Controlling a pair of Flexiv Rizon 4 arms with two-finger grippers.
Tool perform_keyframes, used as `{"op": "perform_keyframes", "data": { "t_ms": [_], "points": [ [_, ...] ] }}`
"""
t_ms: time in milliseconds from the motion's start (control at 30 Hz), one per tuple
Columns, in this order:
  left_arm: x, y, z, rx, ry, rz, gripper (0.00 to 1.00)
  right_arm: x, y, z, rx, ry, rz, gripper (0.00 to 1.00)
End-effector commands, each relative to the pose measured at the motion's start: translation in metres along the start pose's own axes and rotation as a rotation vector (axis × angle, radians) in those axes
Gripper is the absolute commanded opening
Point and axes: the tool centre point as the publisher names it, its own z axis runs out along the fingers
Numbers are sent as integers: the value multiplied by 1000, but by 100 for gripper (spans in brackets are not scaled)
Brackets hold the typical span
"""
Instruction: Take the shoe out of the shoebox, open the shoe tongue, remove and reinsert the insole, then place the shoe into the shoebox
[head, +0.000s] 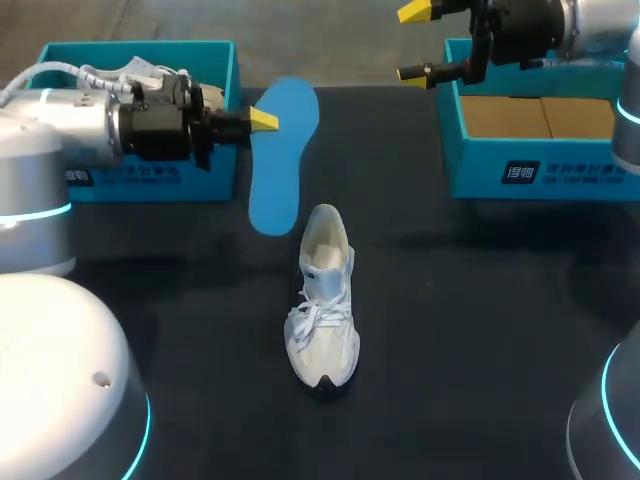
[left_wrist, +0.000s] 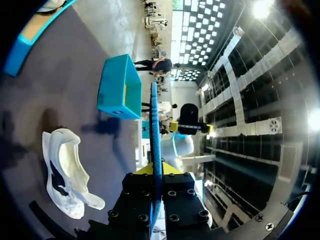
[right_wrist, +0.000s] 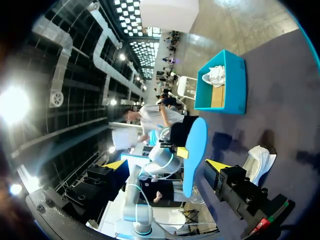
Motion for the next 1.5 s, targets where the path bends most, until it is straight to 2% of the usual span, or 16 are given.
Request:
{"op": "perform_keyframes", "data": {
  "t_ms": [33,300,467,1000,1167,1233,1267,1333,1500],
  "points": [
    [-12,-4,6,-10,6,-6,0,0,0,0,2,-3,1,100],
    [-27,-9,8,10,9,-24,0,0,0,0,2,-3,1,100],
    [-35,-10,10,-11,6,-32,0,0,0,0,2,-3,1,100],
    [-35,-10,10,-11,6,-32,0,0,0,0,2,-3,1,100],
    [-35,-10,10,-11,6,-32,0,-10,-19,-4,-14,-127,36,100],
    [-35,-10,10,-11,6,-32,0,-13,-24,-7,-24,-144,40,100],
    [-35,-10,10,-11,6,-32,0,-13,-24,-7,-24,-144,40,100],
    [-35,-10,10,-11,6,-32,0,-13,-38,-9,-44,-191,41,100],
    [-35,-10,10,-11,6,-32,0,-9,-56,0,-33,-266,62,100]
  ]
}}
